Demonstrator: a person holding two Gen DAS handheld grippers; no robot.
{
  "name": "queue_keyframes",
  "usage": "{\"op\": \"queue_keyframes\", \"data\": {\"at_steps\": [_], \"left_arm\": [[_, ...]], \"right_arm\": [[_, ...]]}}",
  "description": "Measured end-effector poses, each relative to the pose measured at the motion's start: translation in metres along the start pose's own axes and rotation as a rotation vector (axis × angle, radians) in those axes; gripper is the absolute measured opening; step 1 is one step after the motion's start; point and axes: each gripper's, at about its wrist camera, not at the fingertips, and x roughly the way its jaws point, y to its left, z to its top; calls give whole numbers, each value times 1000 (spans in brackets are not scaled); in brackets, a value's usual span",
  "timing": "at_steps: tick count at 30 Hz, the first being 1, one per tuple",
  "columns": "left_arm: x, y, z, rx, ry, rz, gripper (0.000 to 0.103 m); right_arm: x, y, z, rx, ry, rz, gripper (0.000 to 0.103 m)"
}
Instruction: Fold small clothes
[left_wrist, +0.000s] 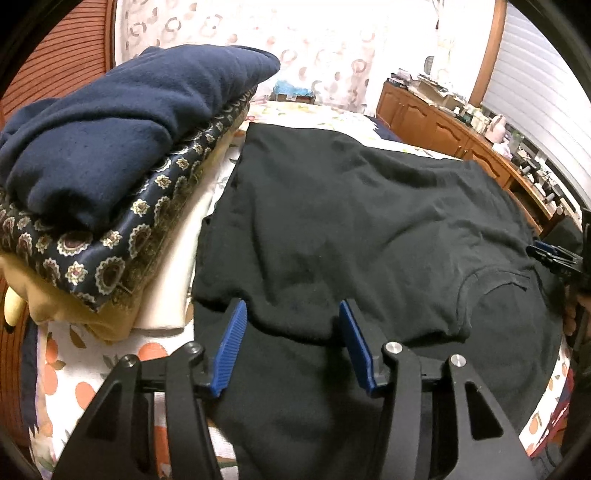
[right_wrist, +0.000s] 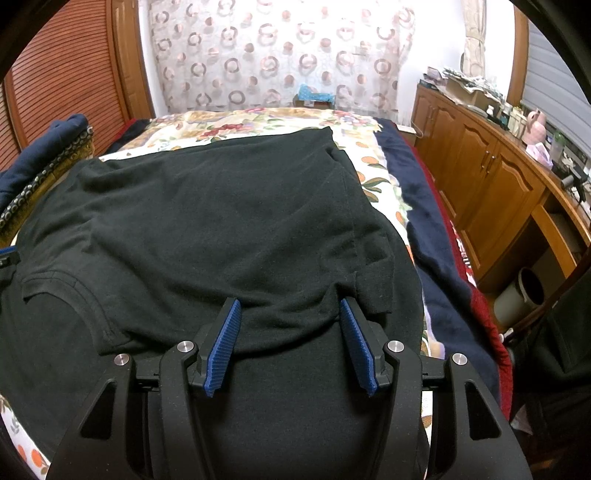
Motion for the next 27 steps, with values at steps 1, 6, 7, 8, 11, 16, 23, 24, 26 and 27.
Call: {"op": "queue_keyframes", "data": {"at_steps": [1,6,7,8,11,16,23,24,26,27], "left_arm": [[0,0,1,2,1,-1,52],[3,-3,4,51,-5,48,17],[3,-3,4,57,-10,41,12],[3,-3,3,59,-14,28,7],[0,-5,3,63,-35,33,6],[0,-7,8,60,-49,35,7],[13,-5,15,44,6,23,7],[13,-6,16,46,8,23,7],[12,-6,16,54,-5,24,7],[9,-8,15,66,-26,18,5]], "right_arm": [[0,0,0,0,0,0,57],[0,0,0,0,0,-1,57],[0,0,0,0,0,0,57],[0,0,0,0,0,0,57],[0,-1,0,2,1,3,57],[1,-1,0,22,-8,-15,55],[5,-4,5,11,-3,-44,35],[4,-5,6,8,-4,-46,26],[2,-8,7,10,-11,-35,9],[0,-9,8,11,-19,-28,6]]}}
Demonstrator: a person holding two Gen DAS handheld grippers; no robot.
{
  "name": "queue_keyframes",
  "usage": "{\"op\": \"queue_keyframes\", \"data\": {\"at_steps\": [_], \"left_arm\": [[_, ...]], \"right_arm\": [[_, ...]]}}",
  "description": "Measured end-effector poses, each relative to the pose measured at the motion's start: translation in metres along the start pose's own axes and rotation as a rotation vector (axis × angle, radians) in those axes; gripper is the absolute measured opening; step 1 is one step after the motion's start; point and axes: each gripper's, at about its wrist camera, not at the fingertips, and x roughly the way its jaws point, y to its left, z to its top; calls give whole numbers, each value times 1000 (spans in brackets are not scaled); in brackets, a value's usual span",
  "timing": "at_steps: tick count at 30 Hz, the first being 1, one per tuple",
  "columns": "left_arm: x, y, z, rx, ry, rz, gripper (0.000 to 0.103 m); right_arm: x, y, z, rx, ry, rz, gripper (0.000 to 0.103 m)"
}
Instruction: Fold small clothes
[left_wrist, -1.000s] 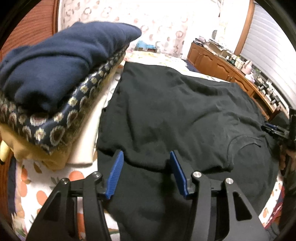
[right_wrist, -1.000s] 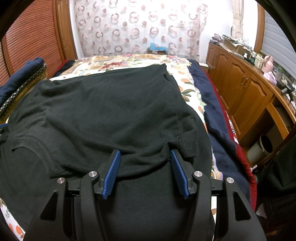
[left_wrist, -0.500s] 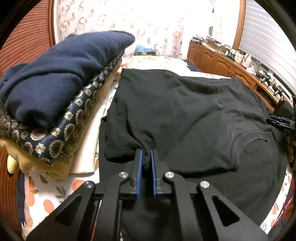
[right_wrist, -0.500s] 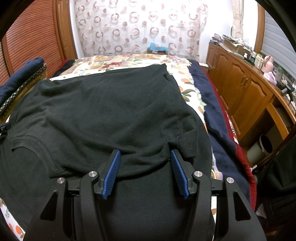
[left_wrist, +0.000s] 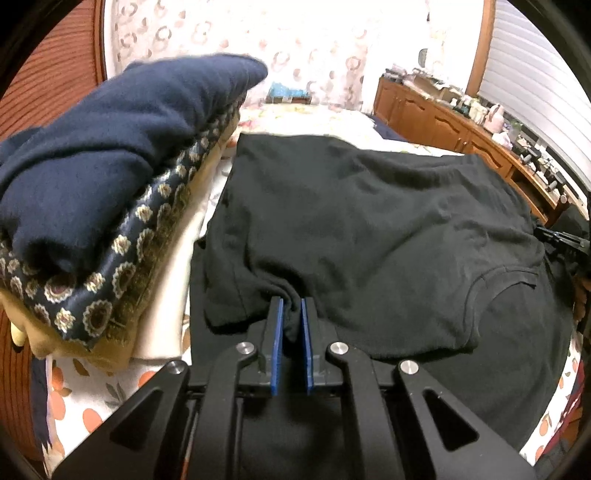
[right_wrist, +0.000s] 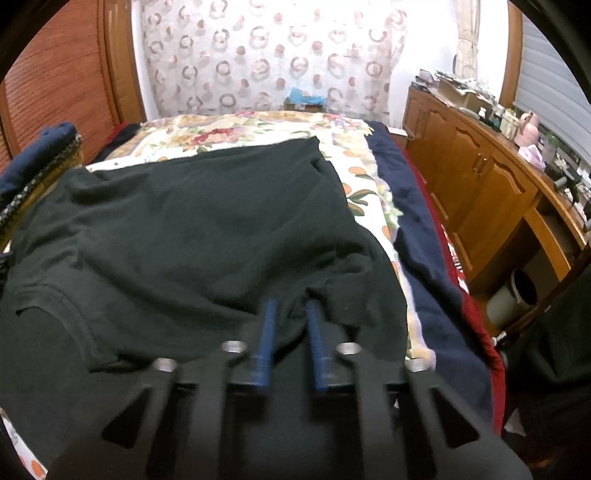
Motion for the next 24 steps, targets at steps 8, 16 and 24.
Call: {"op": "queue_keyframes", "data": {"at_steps": [8,16,24], "left_arm": [[-55,-17,1,20,-161,-48,0],[-97,-20,0,27,-243,-82,0],[-96,-18,-6,22,-234,-79,0]], "right_arm": [[-40,-4,7,-9,-137,16,0],[-78,-9,11,-7,-229,38,0],[-61,-17,1,39,-143,45,16]]}}
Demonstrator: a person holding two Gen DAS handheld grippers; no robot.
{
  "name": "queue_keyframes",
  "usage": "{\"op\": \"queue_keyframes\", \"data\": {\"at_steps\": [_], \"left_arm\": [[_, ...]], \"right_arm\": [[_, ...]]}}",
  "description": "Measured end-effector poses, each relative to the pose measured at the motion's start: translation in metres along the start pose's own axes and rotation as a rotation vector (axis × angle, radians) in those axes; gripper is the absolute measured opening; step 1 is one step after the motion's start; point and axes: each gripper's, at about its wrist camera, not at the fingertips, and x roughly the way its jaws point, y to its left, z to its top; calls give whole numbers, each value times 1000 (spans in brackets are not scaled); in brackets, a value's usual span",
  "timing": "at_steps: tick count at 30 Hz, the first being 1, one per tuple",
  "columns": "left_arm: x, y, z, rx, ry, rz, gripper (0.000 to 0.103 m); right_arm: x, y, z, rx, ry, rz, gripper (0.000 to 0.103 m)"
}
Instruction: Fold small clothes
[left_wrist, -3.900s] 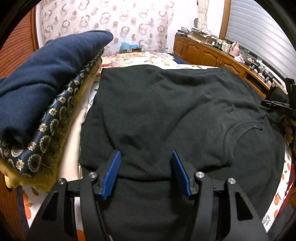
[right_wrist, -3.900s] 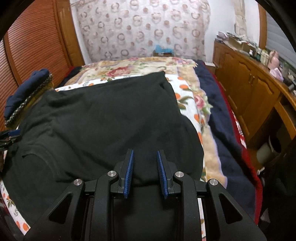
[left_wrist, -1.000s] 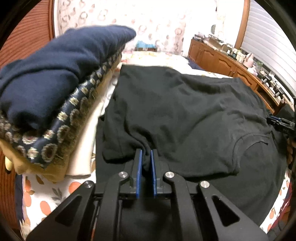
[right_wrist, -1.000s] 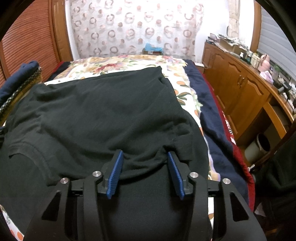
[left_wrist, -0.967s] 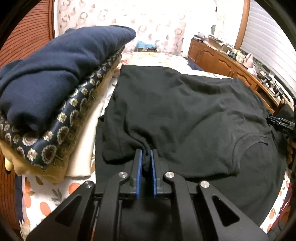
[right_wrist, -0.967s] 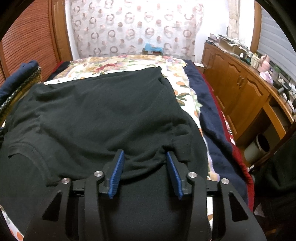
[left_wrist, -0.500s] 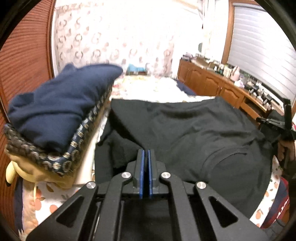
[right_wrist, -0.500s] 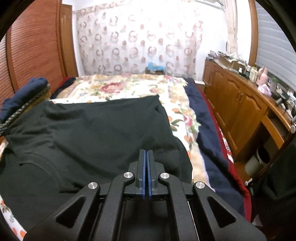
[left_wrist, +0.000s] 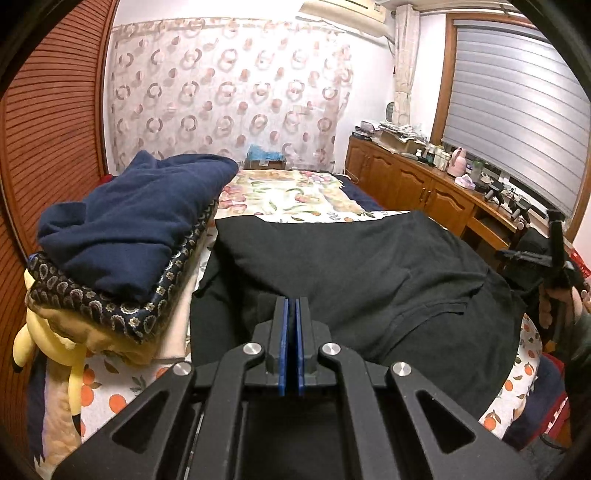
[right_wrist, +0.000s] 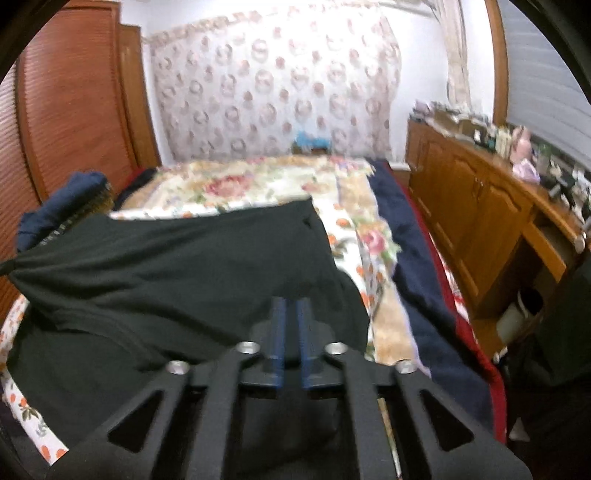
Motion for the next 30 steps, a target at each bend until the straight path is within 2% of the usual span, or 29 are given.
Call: {"op": "queue_keyframes", "data": {"at_steps": [3,7,12,17,18,19,20,21,24,30], "left_arm": [[0,-6,-2,1,2,-2,0],[4,-11,-5,7,7,2,0],[5,-14,-8,8,9,1,0],[5,-16,-8,6,7,1,0],[5,-17,-9,9,5,2,0],[5,-17,-9,10,3,2,0],[5,-17,-9,11,0,3,0],[4,-18,-9,12,-5,5,0],[0,-17,-8,5,-17,-2,0],[-25,-16,-2,-17,-47,-34,0]], "right_arm": [[16,-1,-11,36,62,25,23],[31,0,-23,64,128,32,41],[36,3,-31,73,157,28,47],[53,5,-16,82,164,-25,47],[57,7,-13,73,165,-44,42],[59,9,-11,55,165,-64,28],[61,11,-11,39,163,-74,21],[60,14,-11,16,154,-70,8],[56,18,-12,-14,132,-75,3],[11,20,-2,-35,3,-77,2]]}}
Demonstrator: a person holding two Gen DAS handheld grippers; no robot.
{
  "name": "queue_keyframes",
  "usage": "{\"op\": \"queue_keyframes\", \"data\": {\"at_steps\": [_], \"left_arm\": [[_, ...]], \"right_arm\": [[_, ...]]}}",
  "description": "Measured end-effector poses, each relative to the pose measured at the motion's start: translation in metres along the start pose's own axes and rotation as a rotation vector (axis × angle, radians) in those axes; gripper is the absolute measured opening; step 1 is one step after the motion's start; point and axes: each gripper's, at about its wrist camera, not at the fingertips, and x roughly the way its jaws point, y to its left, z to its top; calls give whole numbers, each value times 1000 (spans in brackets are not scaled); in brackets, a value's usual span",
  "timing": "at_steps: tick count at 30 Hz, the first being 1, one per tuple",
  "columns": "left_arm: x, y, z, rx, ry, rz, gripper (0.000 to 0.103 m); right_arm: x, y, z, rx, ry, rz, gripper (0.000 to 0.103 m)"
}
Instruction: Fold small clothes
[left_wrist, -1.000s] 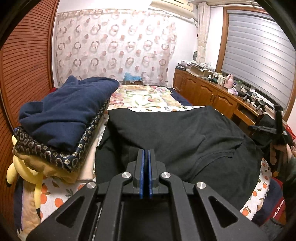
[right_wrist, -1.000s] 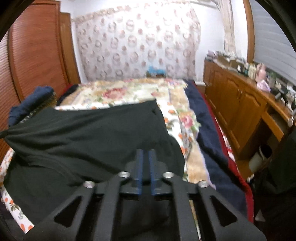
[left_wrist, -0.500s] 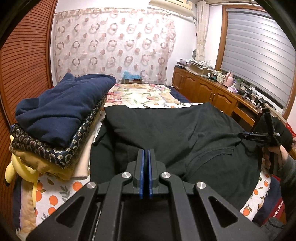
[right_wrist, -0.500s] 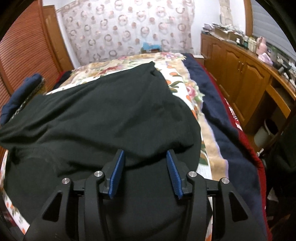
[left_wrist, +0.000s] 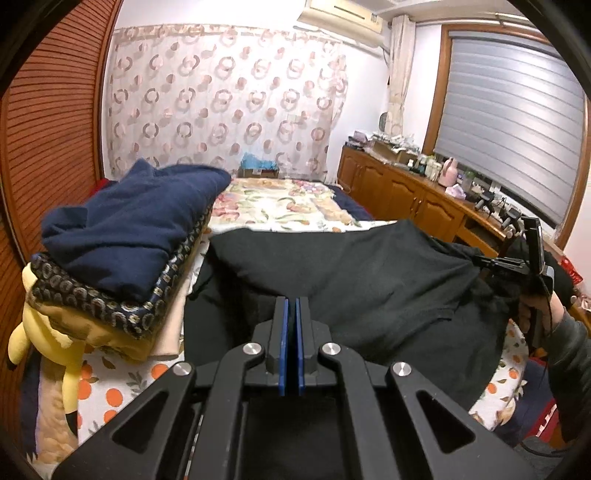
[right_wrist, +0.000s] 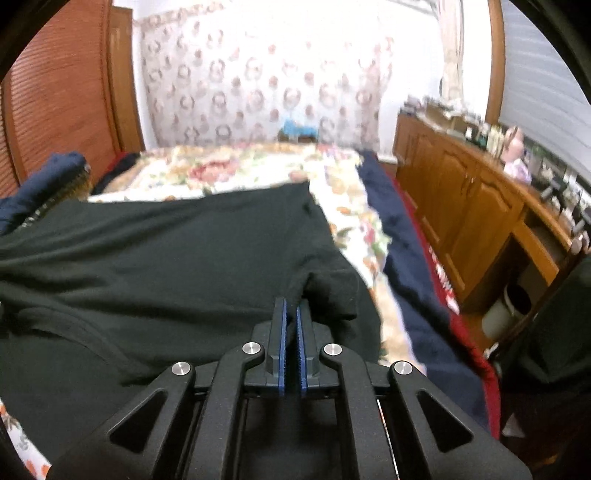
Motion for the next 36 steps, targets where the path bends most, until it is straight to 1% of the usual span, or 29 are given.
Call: {"op": "queue_keyframes", "data": {"at_steps": [3,6,9,12,14,18,21,22,24,25,26,27,28,30,33,34,36], "left_arm": [[-18,-3,1,-1,-22,-15,0],[-35,-10,-4,24,-29,-12,0],[-46,-15,-13,37,-20,-7,0],[-48,-15,-27,31,8,15,0],[-42,-13,-41,25,44,26,0],[-23,-8,-67,11,132,40,1],[-16,-7,-81,16,176,47,3],[-15,-7,-84,19,181,48,5],[-15,-5,-89,17,189,66,14],[-15,-4,-91,17,189,73,22],[-16,-2,-91,14,188,77,27],[-17,1,-92,6,191,79,30],[-17,2,-93,1,193,80,35],[-17,4,-94,-3,190,82,38],[-14,6,-96,0,203,94,47],[-13,7,-95,0,208,104,51],[-10,11,-97,-13,214,112,52]], "right_arm": [[-32,-2,3,-10,-54,1,2],[-56,-9,4,-17,-84,3,2],[-86,-14,-2,-17,-99,24,2],[-103,-15,-10,-29,-106,32,2],[-105,-13,-20,-38,-83,41,2],[-87,-12,-42,-40,-18,57,3],[-73,-14,-55,-25,27,76,3],[-71,-14,-59,-22,34,77,3],[-71,-14,-64,-13,41,84,5],[-72,-15,-66,-10,46,82,6],[-73,-17,-67,-9,48,81,7],[-75,-19,-69,-7,52,79,8],[-77,-20,-70,-4,54,74,9],[-81,-24,-74,0,53,61,13],[-89,-30,-78,18,43,52,19],[-91,-32,-79,26,40,46,20],[-95,-34,-80,29,32,38,20]]}}
